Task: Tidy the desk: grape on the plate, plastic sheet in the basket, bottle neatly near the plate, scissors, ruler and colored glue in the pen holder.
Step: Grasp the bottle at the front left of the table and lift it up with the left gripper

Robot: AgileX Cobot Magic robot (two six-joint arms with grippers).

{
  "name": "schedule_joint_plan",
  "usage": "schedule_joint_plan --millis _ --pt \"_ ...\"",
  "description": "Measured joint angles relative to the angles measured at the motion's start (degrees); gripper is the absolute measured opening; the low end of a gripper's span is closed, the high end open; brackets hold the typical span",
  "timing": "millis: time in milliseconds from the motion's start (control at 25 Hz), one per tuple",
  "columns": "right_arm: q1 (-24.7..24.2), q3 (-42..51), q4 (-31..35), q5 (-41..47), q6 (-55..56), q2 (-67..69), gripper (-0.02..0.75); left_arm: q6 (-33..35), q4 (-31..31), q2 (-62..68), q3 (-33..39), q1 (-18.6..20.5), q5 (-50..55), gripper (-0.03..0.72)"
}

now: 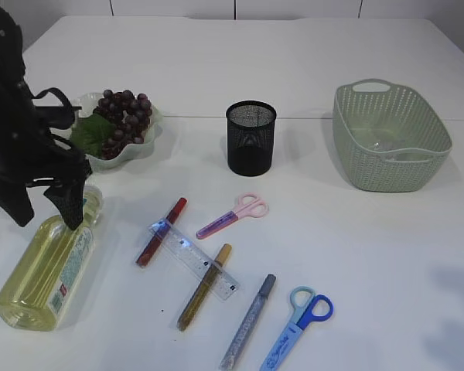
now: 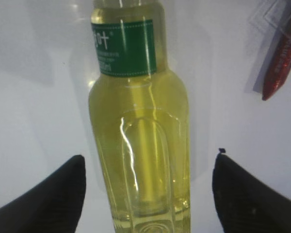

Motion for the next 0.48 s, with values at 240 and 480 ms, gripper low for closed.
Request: schedule_joint_plan --millis 240,480 --pt "0.0 0.0 -0.3 0.0 0.0 0.0 0.545 0.0 0.2 3.3 -0.5 0.0 -0.6 0.590" --pt "0.0 0.0 -0.5 -0.1 0.1 0.0 0.545 0.0 0.2 6.2 -3.8 -0.1 -0.9 0.589"
